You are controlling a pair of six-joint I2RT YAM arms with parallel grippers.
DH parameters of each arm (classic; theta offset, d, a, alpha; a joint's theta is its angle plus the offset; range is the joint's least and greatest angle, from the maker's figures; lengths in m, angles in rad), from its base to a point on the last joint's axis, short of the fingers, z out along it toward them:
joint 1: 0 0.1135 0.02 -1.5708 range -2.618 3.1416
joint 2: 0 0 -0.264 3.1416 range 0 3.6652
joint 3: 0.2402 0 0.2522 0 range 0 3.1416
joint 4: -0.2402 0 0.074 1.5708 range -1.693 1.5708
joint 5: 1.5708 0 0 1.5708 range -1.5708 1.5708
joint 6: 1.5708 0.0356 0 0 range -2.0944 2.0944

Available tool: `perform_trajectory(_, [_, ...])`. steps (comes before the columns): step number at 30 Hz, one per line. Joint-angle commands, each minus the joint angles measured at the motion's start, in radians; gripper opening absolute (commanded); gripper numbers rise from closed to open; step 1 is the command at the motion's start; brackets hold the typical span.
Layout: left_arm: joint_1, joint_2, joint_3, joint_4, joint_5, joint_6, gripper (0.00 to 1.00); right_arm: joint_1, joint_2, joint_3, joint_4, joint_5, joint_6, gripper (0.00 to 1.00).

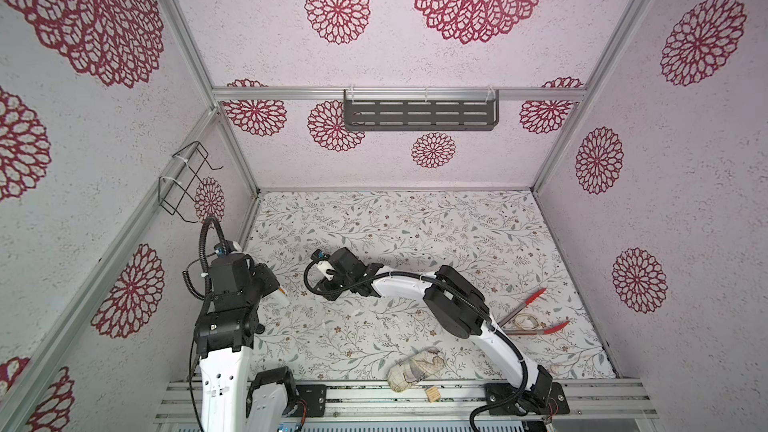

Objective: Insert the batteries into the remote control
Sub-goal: 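Lower the right gripper onto the white battery cover and close on it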

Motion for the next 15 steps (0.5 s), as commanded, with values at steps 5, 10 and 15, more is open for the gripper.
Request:
perform_trajectory(5, [0.007,0.002,-0.006,0.045,0.020,0.011,0.00,-0.005,0.032,0.049,0.003,-0.045,-0.029,0.41])
perform_trajectory(10, [0.007,0.004,-0.006,0.046,0.024,0.012,0.00,-0.004,0.059,0.077,-0.004,-0.060,-0.041,0.35])
perform_trajectory(15, [0.007,0.007,-0.009,0.048,0.027,0.011,0.00,-0.005,0.074,0.094,-0.007,-0.065,-0.050,0.29])
